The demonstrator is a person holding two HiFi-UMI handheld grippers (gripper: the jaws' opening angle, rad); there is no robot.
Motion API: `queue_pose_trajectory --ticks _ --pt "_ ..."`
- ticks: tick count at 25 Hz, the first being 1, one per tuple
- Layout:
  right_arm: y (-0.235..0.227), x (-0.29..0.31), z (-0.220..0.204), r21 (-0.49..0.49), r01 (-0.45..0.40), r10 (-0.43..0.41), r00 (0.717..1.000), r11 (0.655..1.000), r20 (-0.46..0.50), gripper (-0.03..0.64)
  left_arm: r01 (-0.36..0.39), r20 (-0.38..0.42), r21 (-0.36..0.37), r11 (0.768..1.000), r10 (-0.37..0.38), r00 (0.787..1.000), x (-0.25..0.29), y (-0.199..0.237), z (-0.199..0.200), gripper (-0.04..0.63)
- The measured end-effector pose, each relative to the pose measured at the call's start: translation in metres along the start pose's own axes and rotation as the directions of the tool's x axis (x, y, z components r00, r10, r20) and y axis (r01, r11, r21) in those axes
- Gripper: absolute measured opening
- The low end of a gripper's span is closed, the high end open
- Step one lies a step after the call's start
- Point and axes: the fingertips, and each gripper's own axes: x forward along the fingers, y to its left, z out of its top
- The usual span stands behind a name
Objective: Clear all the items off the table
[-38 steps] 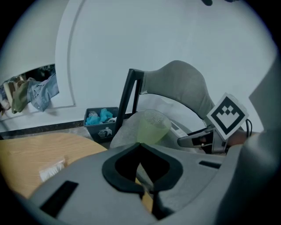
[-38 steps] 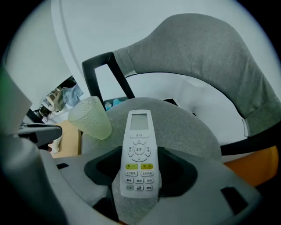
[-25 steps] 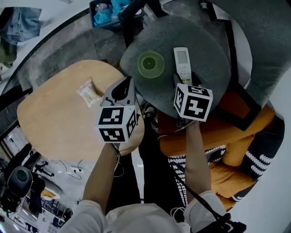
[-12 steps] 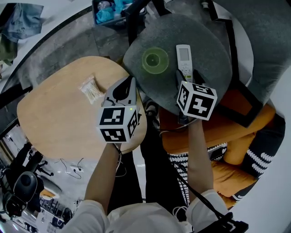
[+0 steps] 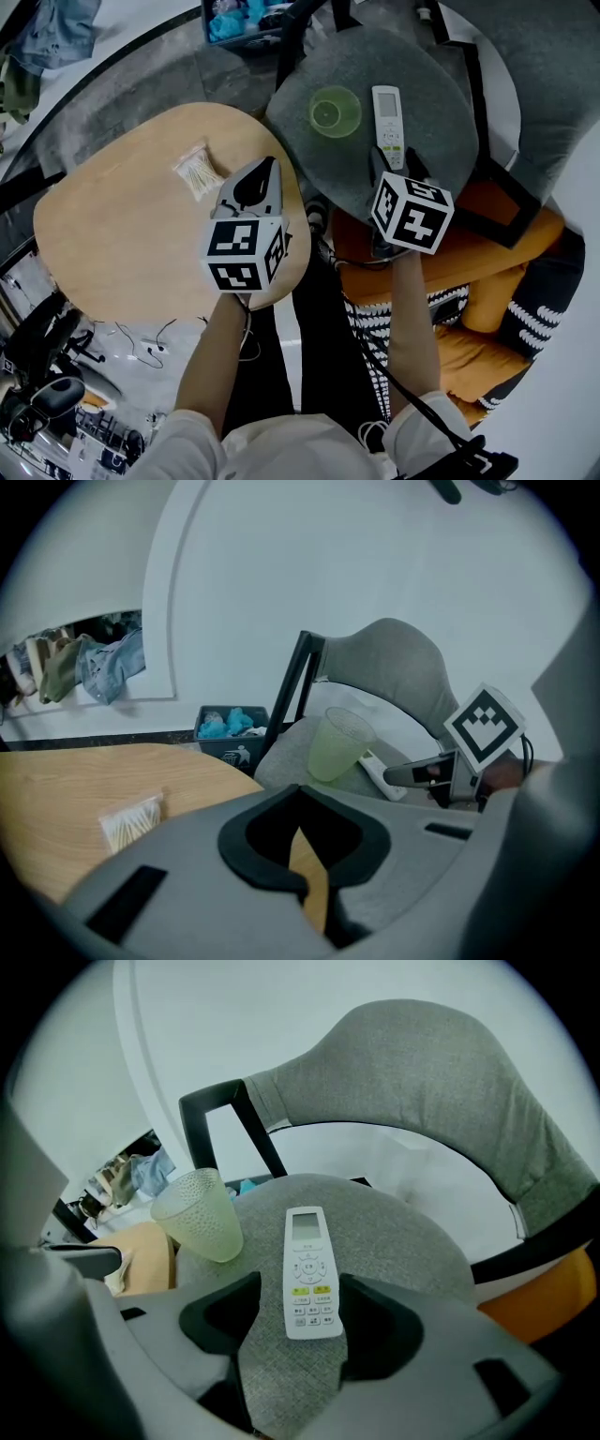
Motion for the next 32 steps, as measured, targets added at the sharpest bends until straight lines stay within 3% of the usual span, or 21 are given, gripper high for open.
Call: queue_pose_trajectory --ticks 7,14,16,19,25,32 --pt "0.021 -0.029 -0.007 -0.006 0.038 -0.037 0.999 0.999 0.036 0.276 0.005 0.033 -0.016 1.000 -0.005 0.999 -0.034 0.011 -0.001 0.003" --pt "0.091 -0.053 -0.020 -0.018 0.006 -0.004 0.997 1.000 0.079 0.221 -0.031 0.046 -0.056 0.998 0.034 0.998 -0.087 0.053 -0.020 0.003" --pt "0.119 -0.062 -0.024 -0.043 0.008 -0.004 0.995 0.999 0.103 0.179 -0.052 0.045 -0.074 0.996 0.055 0.997 -0.105 0.071 -0.029 0.003" --pt "0.158 -0.082 -0.034 -0.077 0.026 -0.016 0.991 0.997 0.133 0.033 -0.084 0.044 -0.124 0.989 0.090 0.995 -0.135 0.098 -0.044 0.003" --pt "0.232 -0.112 -0.068 -0.141 -0.050 0.062 0.995 0.989 0.080 0.025 -0.127 0.058 -0.227 0.966 0.144 0.988 -0.190 0.144 -0.072 0.003" --pt "0.284 -0.105 -0.078 -0.216 -0.092 0.107 0.993 0.972 0.057 0.025 -0.142 0.084 -0.233 0.962 0.165 0.983 -0.207 0.179 -0.092 0.003"
